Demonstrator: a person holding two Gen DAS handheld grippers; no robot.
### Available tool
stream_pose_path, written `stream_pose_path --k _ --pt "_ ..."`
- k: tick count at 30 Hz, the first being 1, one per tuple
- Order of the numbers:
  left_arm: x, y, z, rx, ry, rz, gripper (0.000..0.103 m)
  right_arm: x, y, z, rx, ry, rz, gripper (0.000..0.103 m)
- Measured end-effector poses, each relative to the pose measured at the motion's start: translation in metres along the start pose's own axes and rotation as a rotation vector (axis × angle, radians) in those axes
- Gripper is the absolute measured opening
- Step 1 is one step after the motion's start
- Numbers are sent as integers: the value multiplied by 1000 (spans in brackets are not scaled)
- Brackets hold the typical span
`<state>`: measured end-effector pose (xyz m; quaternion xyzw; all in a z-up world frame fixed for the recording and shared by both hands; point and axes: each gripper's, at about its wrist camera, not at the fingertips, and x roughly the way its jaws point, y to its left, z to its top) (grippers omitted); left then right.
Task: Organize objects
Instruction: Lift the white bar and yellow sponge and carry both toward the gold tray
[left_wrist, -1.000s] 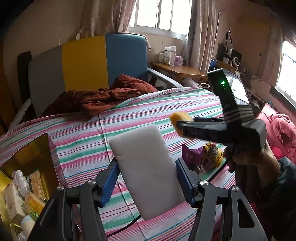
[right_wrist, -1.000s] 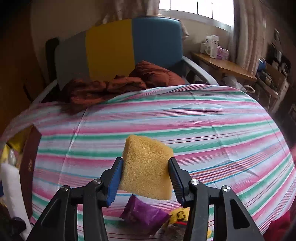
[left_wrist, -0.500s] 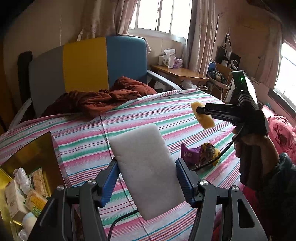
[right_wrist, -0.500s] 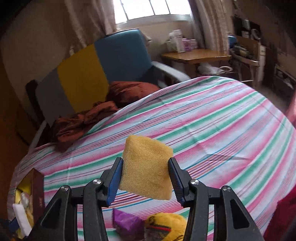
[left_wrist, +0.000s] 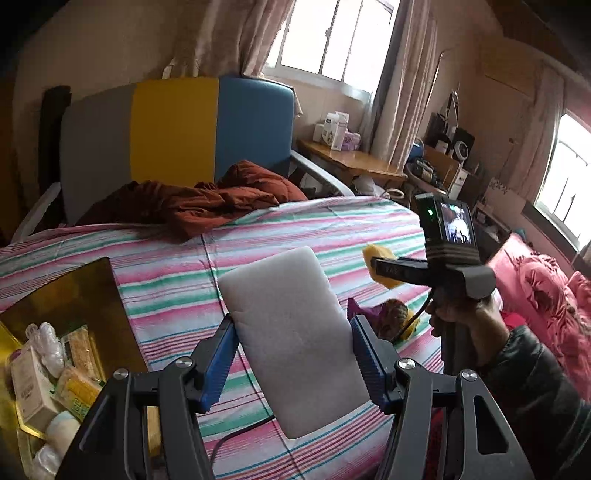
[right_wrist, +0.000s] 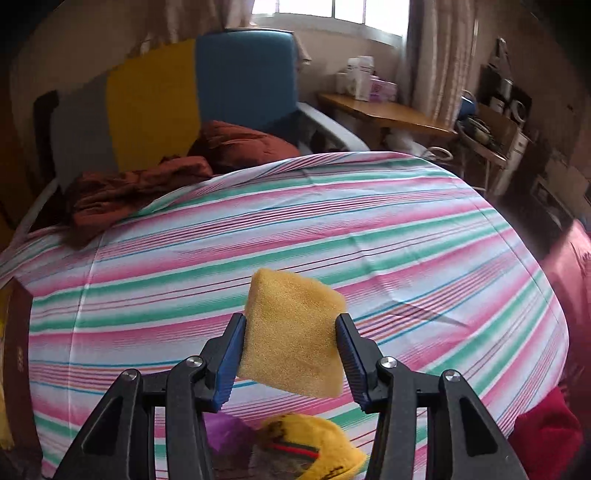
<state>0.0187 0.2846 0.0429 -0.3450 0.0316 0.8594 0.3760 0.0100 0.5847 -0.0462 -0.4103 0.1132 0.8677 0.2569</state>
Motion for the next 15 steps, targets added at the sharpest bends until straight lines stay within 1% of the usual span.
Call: stream_pose_path --k 4,11,15 --pt "-11 10 5 -14 -30 17 62 -4 4 1 -17 -23 -1 50" --pt "-34 25 11 8 -96 114 62 -13 25 -2 -100 -59 17 50" --pt "-41 36 9 1 -107 166 62 -16 38 -5 -140 -61 33 50"
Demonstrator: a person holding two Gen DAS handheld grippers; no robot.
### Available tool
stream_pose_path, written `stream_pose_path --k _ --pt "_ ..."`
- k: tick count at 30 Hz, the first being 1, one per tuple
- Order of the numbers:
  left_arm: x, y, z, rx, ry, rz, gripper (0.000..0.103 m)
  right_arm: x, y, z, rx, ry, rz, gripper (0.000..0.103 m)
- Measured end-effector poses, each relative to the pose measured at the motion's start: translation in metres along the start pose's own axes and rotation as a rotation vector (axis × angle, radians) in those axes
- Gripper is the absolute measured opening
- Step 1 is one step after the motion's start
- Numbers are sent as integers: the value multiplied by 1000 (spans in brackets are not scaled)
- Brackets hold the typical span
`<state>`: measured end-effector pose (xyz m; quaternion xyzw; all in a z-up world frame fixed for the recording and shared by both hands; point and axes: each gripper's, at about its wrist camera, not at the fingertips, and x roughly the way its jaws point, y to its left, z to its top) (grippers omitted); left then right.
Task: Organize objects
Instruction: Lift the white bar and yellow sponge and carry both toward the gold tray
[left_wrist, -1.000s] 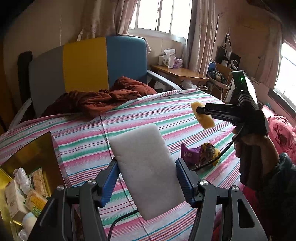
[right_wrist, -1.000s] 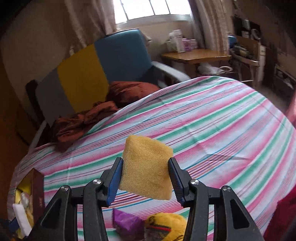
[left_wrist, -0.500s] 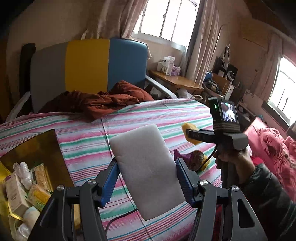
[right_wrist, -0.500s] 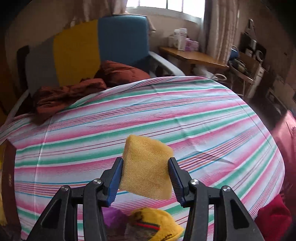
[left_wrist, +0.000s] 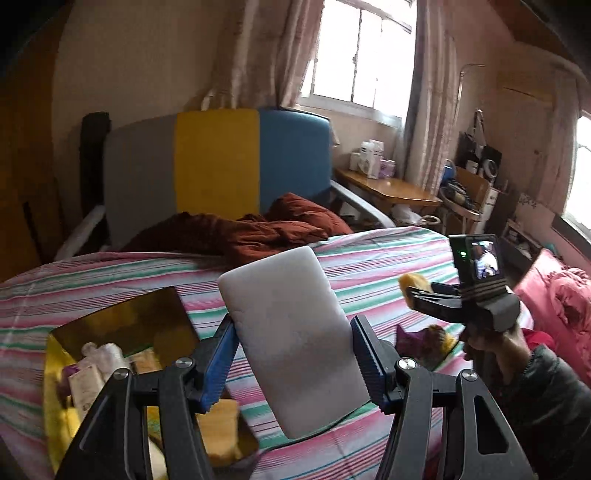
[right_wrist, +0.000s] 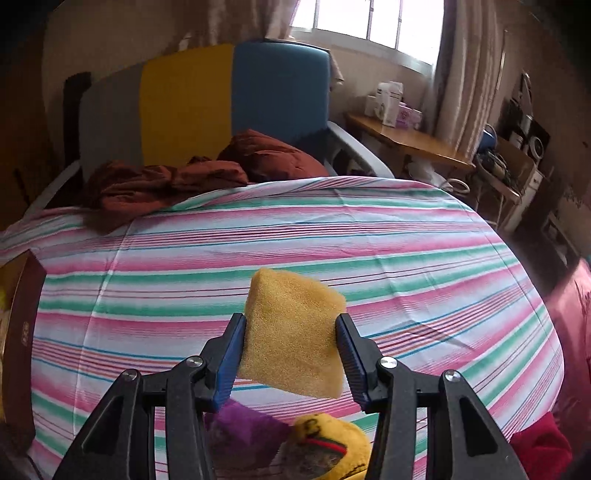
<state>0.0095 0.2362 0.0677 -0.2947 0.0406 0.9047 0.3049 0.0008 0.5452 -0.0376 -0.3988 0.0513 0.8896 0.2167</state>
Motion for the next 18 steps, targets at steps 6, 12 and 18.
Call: stream_pose_path --k 6,12,18 --pt "-3 21 -7 -9 12 61 62 -12 25 -3 -36 9 71 50" --pt "-3 41 -16 -24 26 105 62 -34 58 -5 -63 3 170 50" --pt "-4 59 -28 -54 49 134 62 -64 96 -7 -81 -20 303 50"
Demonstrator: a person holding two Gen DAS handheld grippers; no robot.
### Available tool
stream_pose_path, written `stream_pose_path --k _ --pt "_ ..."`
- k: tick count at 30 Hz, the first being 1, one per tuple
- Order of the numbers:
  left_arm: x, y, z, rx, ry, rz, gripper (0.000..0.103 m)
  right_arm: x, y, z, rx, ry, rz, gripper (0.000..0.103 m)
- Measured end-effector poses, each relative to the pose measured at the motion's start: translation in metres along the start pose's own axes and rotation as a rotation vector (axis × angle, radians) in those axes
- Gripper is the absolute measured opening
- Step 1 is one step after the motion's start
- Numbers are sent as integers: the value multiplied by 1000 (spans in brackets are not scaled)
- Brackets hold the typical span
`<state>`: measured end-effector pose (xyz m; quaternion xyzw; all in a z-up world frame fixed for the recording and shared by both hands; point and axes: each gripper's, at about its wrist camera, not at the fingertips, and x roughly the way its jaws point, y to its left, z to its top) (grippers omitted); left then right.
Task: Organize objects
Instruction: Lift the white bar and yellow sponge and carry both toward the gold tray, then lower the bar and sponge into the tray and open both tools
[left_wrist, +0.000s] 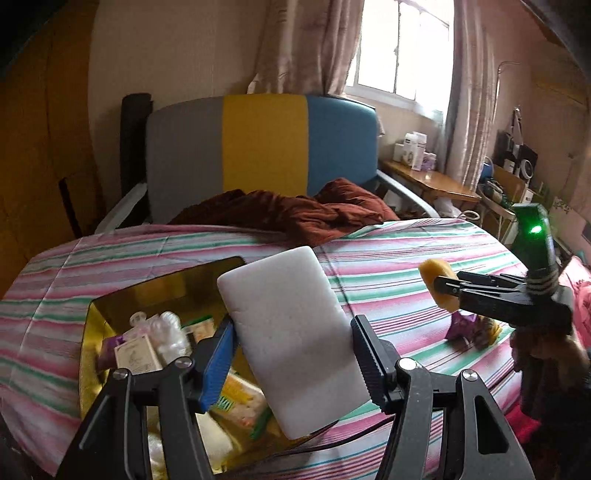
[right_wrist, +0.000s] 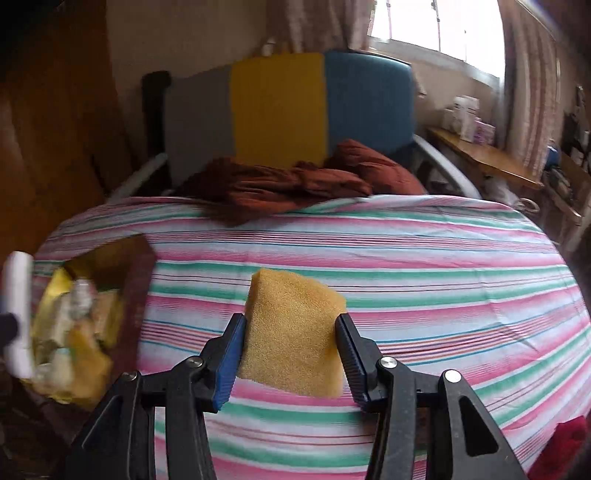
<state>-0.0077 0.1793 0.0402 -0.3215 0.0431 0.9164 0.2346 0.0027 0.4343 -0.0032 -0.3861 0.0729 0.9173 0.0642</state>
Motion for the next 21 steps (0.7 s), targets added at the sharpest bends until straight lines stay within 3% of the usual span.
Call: stream_pose_path --k 11,21 --pt "1 29 -15 -48 27 37 62 -26 89 -10 -78 -10 239 50" --pt "-12 85 -32 -152 31 109 62 -24 145 -24 -106 29 370 50"
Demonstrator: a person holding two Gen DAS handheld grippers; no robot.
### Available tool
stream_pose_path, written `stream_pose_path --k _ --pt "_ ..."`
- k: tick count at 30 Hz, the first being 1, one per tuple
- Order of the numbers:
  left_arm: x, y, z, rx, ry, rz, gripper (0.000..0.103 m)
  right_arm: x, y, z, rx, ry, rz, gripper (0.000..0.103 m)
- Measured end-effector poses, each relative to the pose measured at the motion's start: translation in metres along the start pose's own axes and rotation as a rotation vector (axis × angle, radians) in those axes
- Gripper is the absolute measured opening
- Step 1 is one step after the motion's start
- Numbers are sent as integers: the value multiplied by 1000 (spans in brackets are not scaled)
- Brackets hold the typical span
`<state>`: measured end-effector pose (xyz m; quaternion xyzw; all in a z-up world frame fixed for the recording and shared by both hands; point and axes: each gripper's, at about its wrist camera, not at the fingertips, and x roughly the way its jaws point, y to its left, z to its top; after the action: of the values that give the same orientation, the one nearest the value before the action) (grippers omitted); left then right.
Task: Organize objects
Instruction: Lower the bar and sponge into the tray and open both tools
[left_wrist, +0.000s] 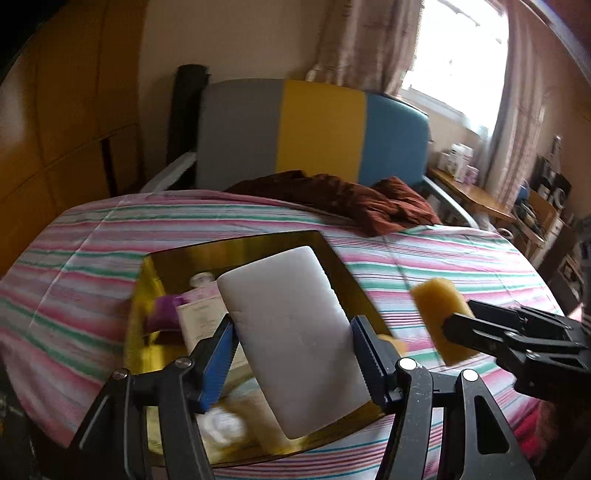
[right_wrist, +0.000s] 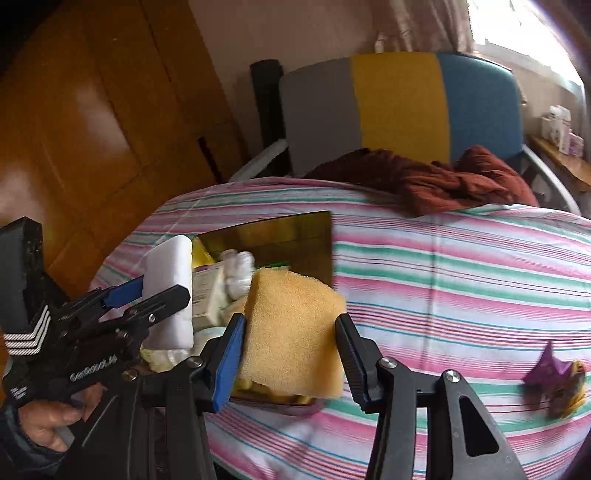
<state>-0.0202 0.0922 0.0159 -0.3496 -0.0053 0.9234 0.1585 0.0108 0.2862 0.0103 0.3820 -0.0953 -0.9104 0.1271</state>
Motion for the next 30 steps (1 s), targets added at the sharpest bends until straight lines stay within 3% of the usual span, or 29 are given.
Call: stream_pose_path --k 8,13,23,30 --pt "-8 63 -22 -96 28 122 62 26 36 0 -66 41 49 50" --pt "-8 81 -33 -127 45 150 62 43 43 1 -74 73 32 50" --pt "12 47 -30 -37 70 77 62 64 29 15 -51 94 -40 50" --pt "28 33 -22 -7 76 67 62 74 20 28 -26 98 -58 50"
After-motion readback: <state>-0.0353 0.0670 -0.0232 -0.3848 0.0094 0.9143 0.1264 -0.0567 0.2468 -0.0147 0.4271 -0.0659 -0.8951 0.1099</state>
